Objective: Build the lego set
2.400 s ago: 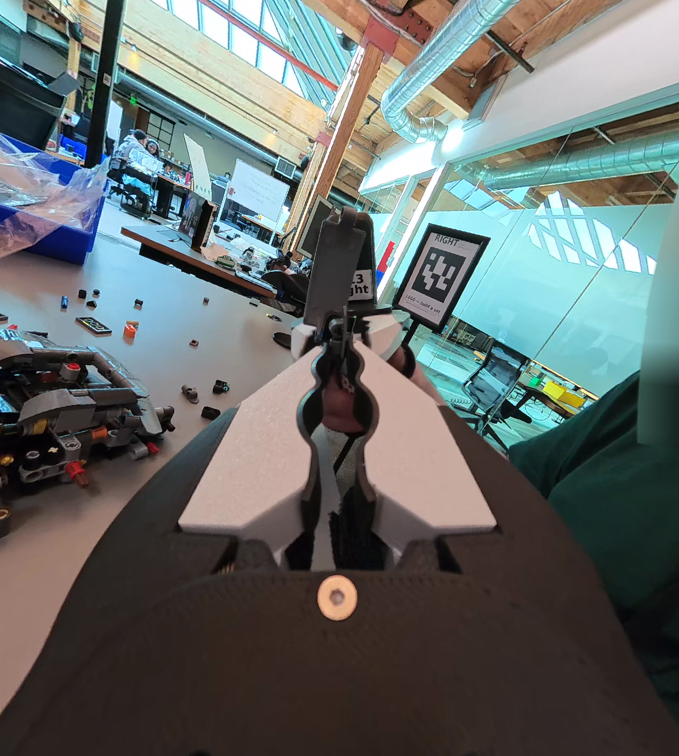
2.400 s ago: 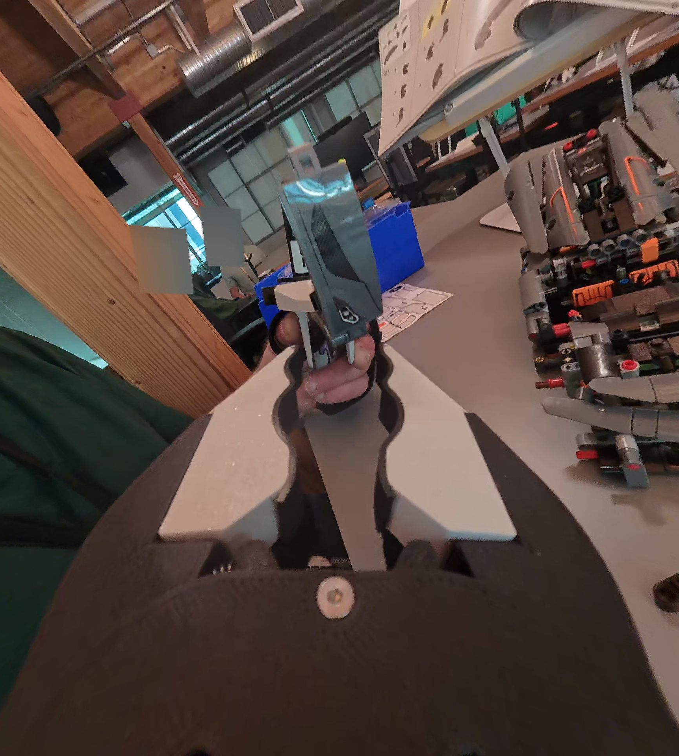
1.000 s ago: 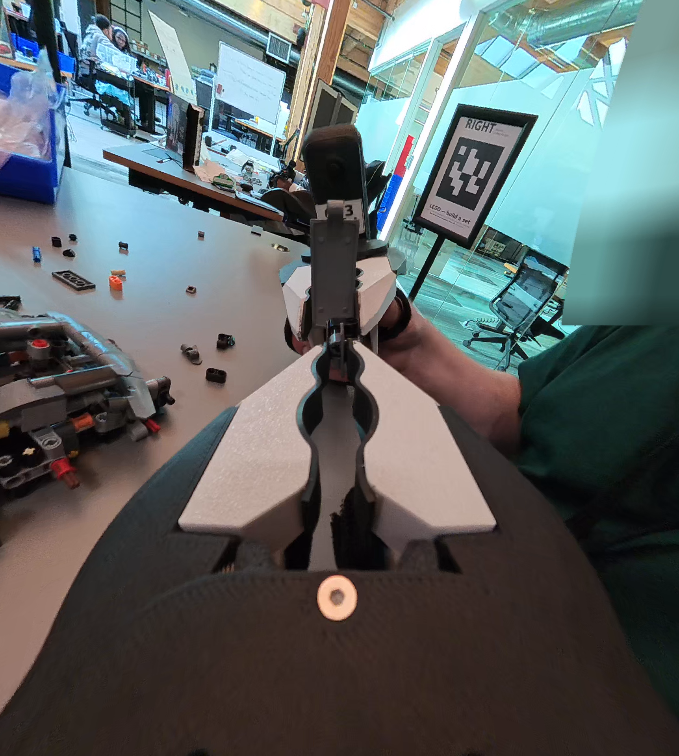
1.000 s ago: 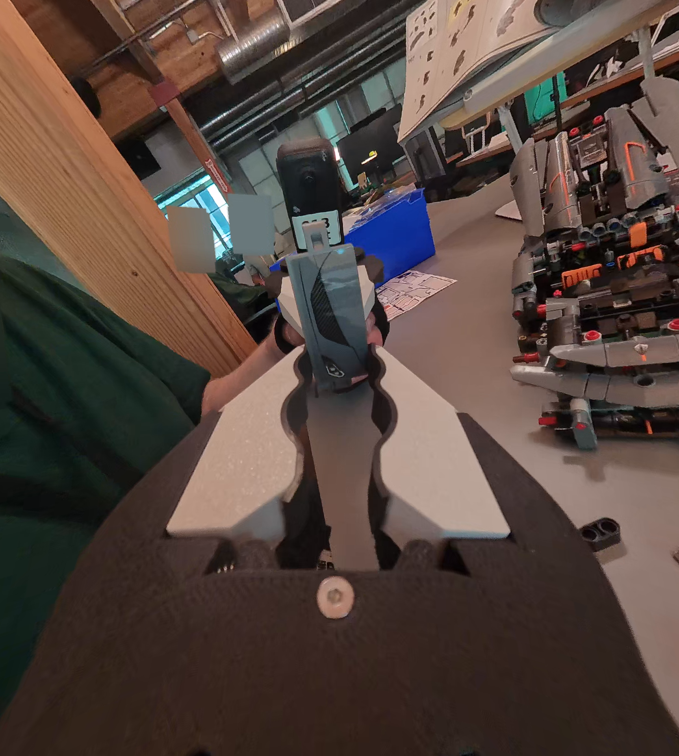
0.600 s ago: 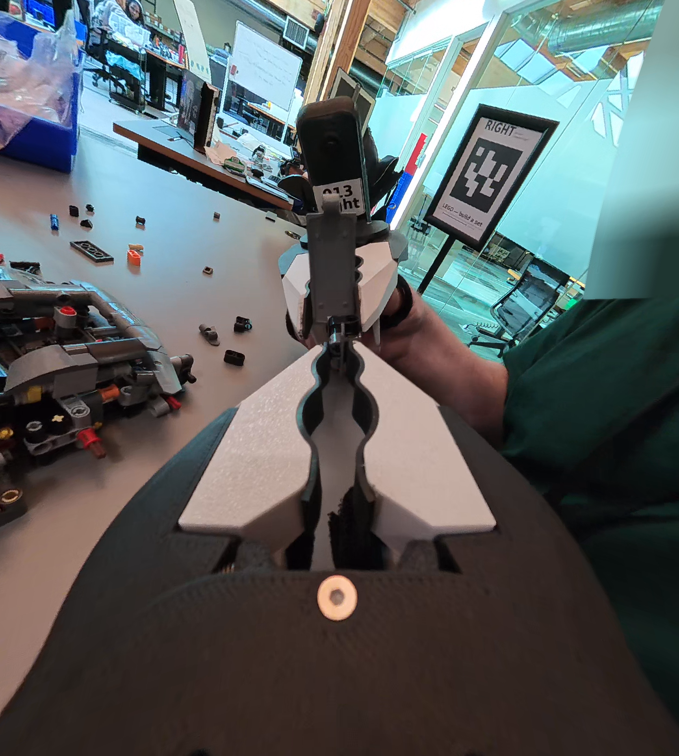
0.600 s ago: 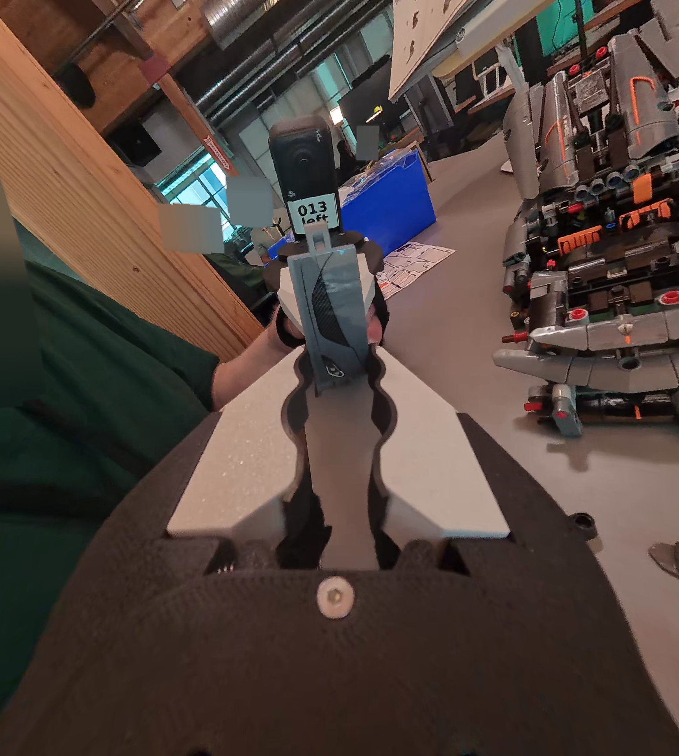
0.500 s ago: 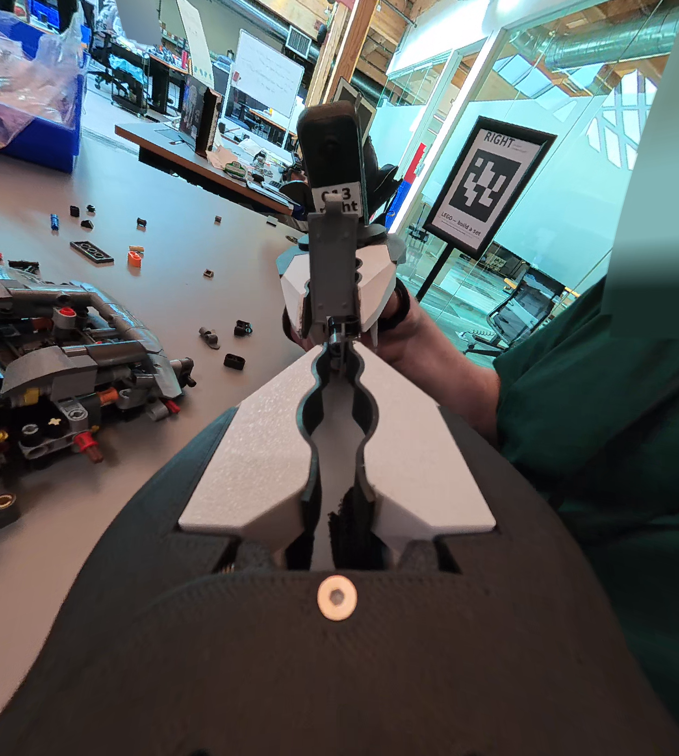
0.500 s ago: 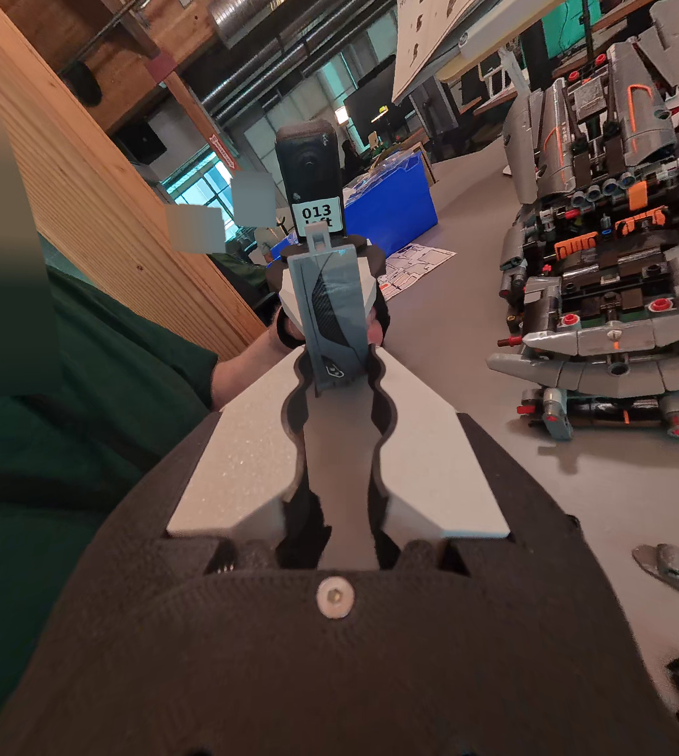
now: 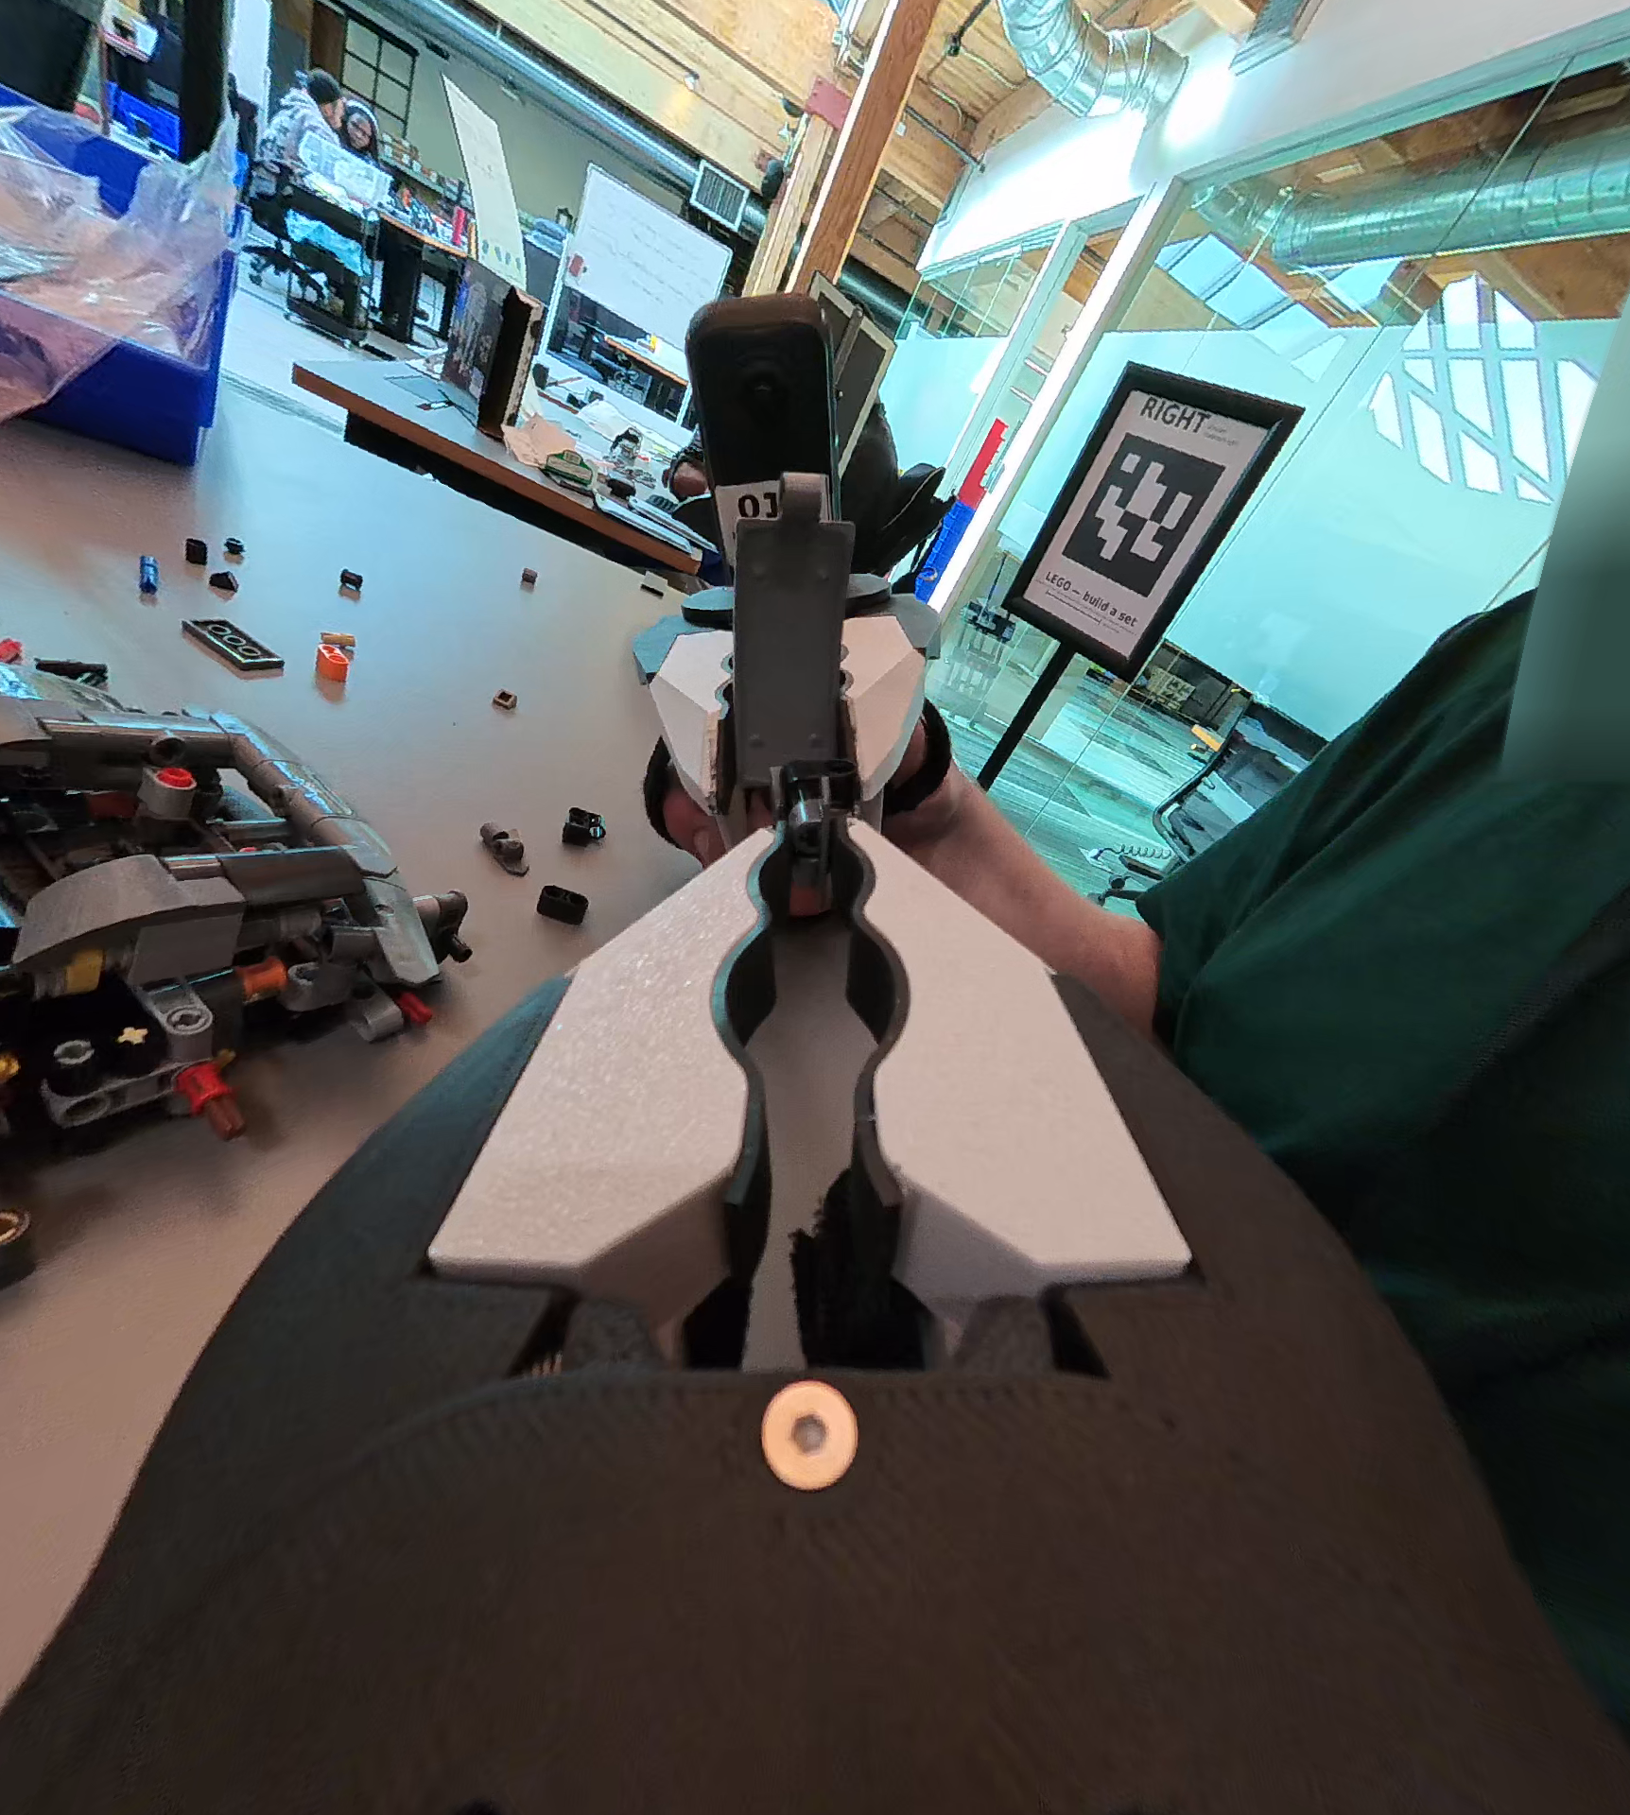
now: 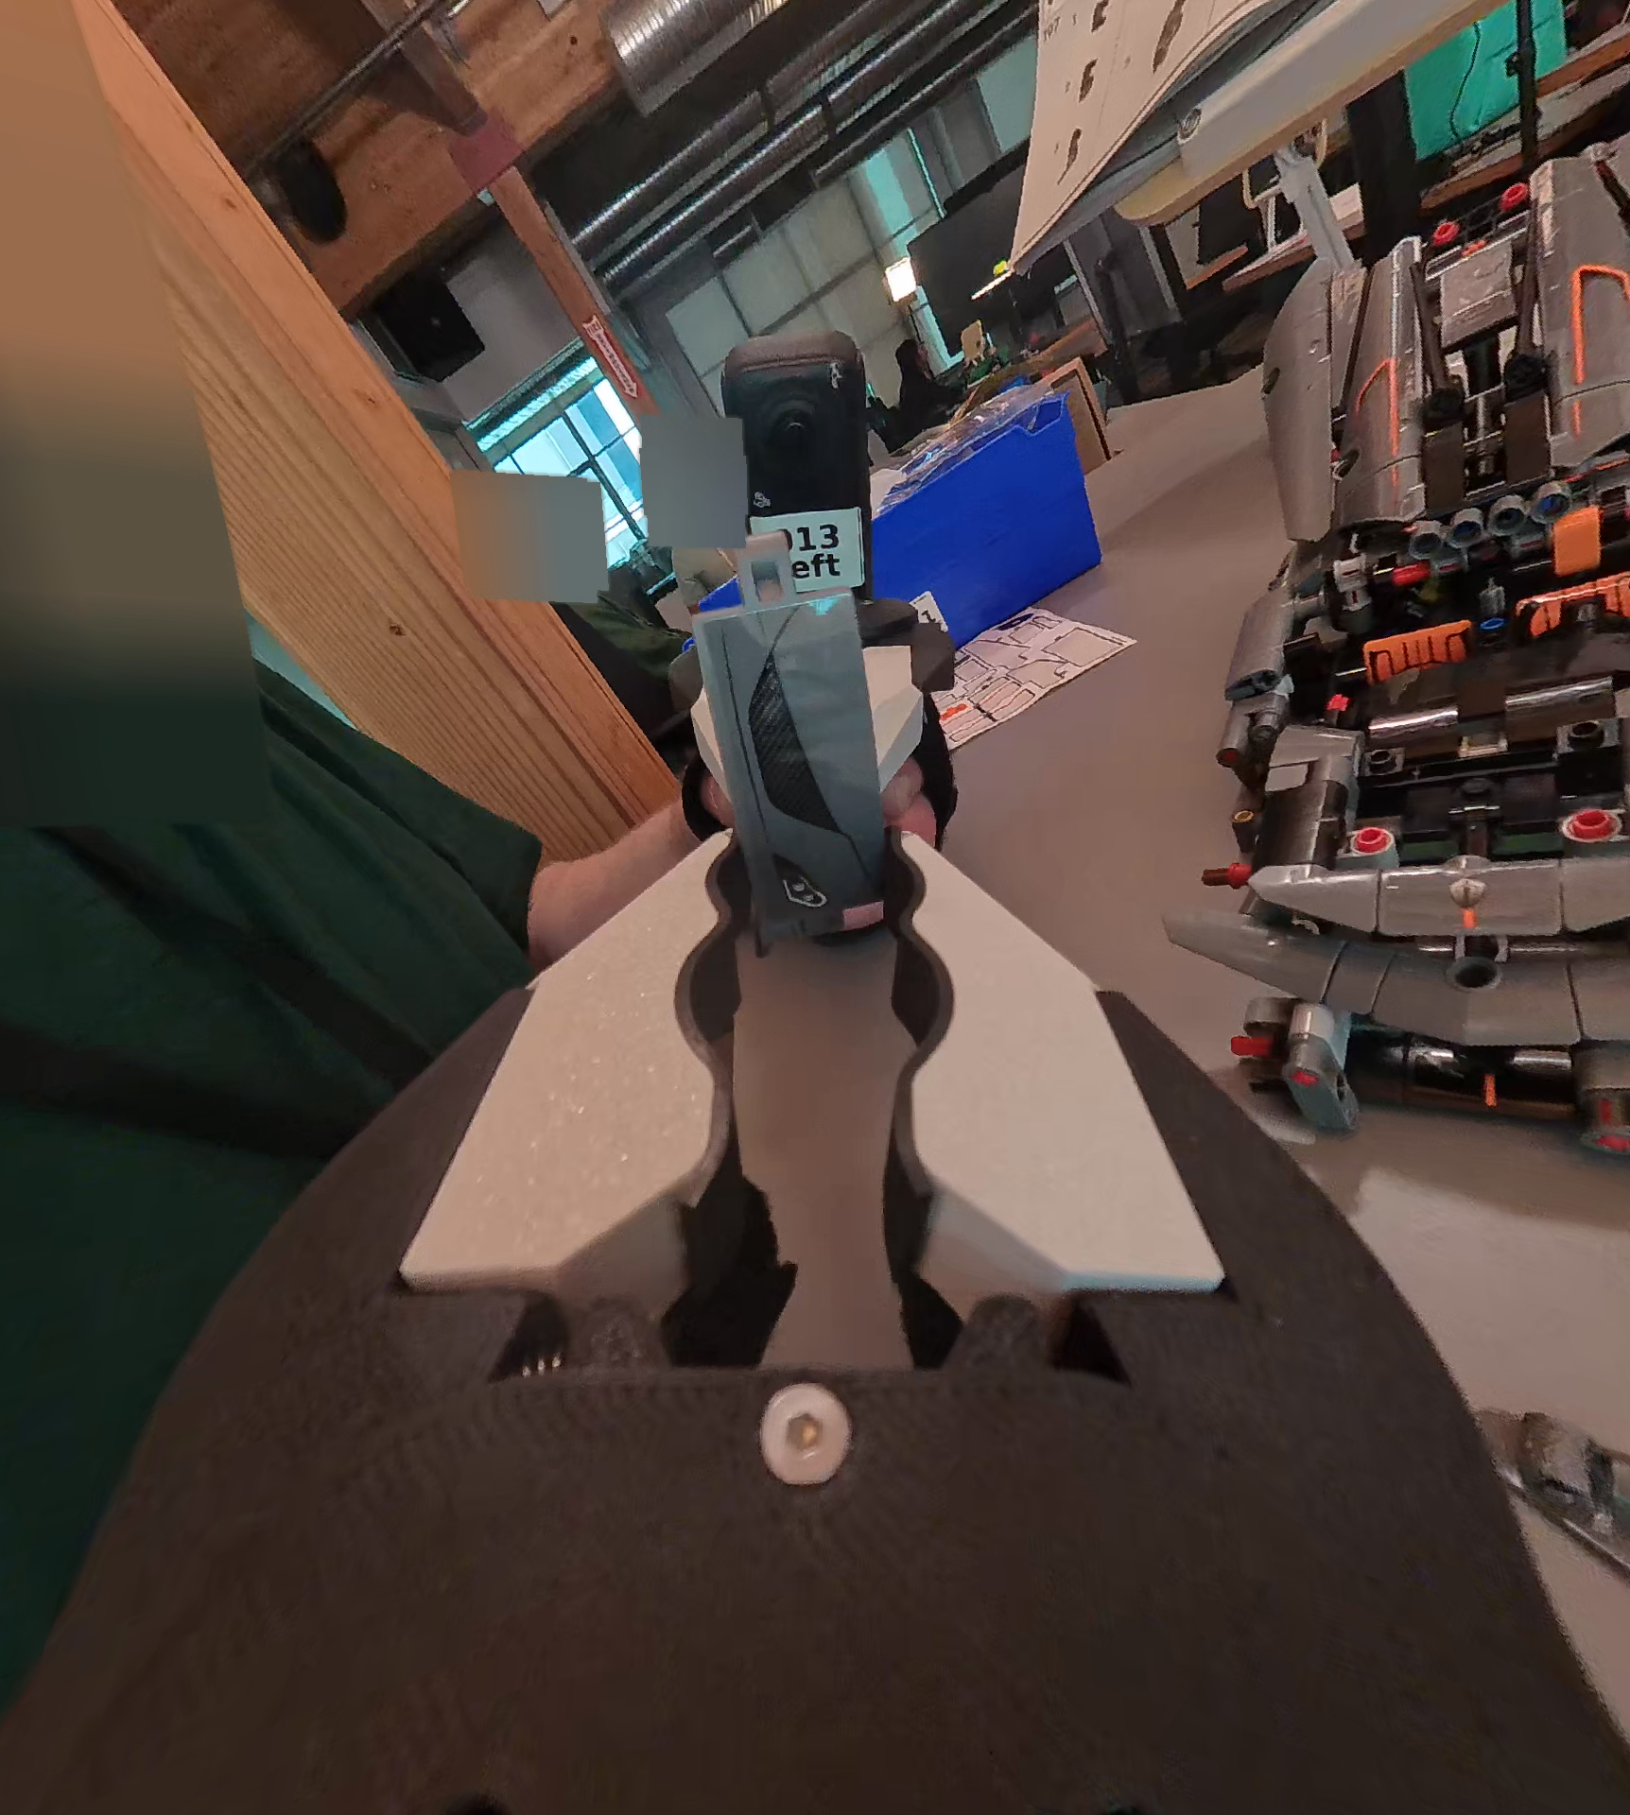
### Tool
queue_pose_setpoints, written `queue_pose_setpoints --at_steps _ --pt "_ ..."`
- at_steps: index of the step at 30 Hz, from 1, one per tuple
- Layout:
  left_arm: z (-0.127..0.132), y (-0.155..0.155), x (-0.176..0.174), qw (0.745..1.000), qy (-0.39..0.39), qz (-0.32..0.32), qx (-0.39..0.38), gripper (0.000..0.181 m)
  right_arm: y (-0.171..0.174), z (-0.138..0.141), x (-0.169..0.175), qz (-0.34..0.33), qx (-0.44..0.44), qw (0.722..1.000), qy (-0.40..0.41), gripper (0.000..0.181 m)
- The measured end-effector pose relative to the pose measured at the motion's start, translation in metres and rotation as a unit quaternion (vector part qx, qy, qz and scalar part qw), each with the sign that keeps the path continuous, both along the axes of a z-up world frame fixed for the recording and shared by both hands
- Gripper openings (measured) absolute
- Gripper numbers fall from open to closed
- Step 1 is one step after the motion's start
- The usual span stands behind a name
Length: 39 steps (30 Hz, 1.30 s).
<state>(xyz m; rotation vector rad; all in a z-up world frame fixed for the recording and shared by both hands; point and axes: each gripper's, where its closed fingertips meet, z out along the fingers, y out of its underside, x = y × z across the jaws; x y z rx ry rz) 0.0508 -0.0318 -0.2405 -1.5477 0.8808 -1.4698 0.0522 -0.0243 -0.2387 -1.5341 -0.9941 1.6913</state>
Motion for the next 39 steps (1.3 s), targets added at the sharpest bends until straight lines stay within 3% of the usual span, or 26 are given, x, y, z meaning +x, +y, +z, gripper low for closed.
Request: queue_pose_setpoints --at_steps 11,27,39 --pt "0.010 -0.007 -0.010 0.999 -0.017 0.022 0.023 0.004 -0.007 0.009 -0.009 0.007 0.020 1.000 0.012 0.025" --pt "0.023 -0.010 -0.095 0.990 0.022 0.093 0.102 0.005 -0.015 0.024 -0.100 0.022 0.118 0.993 -0.010 0.025" --pt "0.017 -0.006 -0.116 0.987 0.011 0.111 0.116 0.005 -0.011 0.018 -0.121 0.014 0.156 0.988 -0.002 0.025"
